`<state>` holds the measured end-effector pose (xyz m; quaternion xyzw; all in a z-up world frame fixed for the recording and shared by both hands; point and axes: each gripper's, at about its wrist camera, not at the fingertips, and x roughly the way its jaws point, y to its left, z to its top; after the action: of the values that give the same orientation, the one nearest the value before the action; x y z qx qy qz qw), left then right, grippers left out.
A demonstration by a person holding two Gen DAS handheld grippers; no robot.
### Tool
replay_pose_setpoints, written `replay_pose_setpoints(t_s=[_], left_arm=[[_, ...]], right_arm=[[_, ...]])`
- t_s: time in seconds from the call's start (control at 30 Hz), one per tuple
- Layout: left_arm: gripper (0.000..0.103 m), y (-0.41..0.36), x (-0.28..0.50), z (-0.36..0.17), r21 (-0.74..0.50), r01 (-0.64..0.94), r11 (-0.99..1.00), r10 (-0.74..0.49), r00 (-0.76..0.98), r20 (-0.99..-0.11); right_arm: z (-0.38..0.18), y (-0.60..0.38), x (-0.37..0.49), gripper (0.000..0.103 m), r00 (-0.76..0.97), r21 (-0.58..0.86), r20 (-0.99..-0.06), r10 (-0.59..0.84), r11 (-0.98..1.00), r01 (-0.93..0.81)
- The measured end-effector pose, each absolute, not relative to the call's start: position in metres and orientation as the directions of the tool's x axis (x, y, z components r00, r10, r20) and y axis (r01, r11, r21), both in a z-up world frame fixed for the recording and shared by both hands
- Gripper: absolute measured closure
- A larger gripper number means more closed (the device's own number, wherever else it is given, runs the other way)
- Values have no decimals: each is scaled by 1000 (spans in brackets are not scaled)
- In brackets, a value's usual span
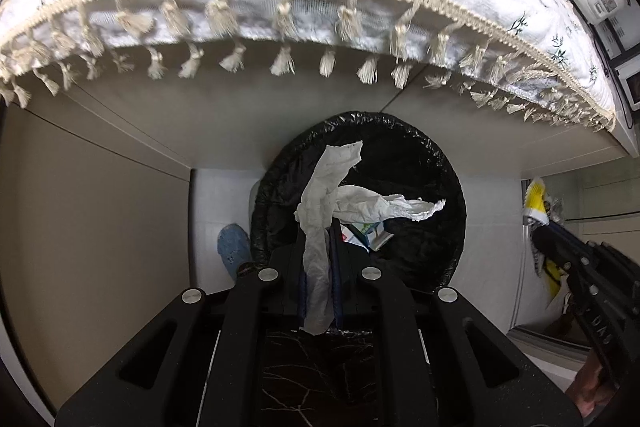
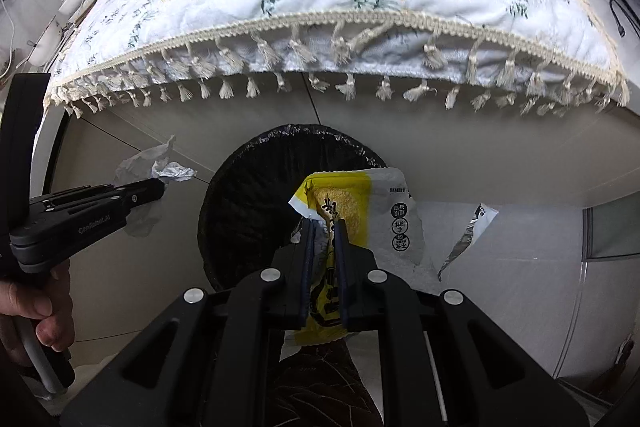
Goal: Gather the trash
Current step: 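Open the left gripper to drop the tissue while the right gripper drops the yellow bag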
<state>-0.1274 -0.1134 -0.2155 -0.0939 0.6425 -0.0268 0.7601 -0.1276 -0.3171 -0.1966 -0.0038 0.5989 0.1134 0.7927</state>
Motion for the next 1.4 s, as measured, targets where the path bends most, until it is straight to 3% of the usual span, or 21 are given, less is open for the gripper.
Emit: replay_pose_setpoints(t_s=[0.67,0.83,0.9,1.13,1.27,1.4], left_arm=[[94,-169,-122,-262,-151,18,988,-152,125,-980],[90,-179,-121,-263,-145,43,988,-150,134,-980],[68,-180,-120,-261,-140,44,989,-145,136,-980],[44,-167,-118,-250,-136,21,991,-137,154,-978],[23,-153,-117,-242,-124,-3,992,-122,178,-976],[11,-138,-119,-230,-120,-24,992,-112,215,-970]], right_arm=[[-229,-346,-143,94,200,124,-969,143,987,-102],[-230,-351,-141,93,200,127,-969,143,988,-93],[-231,-350,-139,93,199,127,-969,143,988,-91],[-230,-340,-133,93,199,129,-969,150,985,-115],[-228,-330,-129,93,199,129,-967,156,981,-143],[-232,-316,-121,93,188,132,-969,163,977,-165]])
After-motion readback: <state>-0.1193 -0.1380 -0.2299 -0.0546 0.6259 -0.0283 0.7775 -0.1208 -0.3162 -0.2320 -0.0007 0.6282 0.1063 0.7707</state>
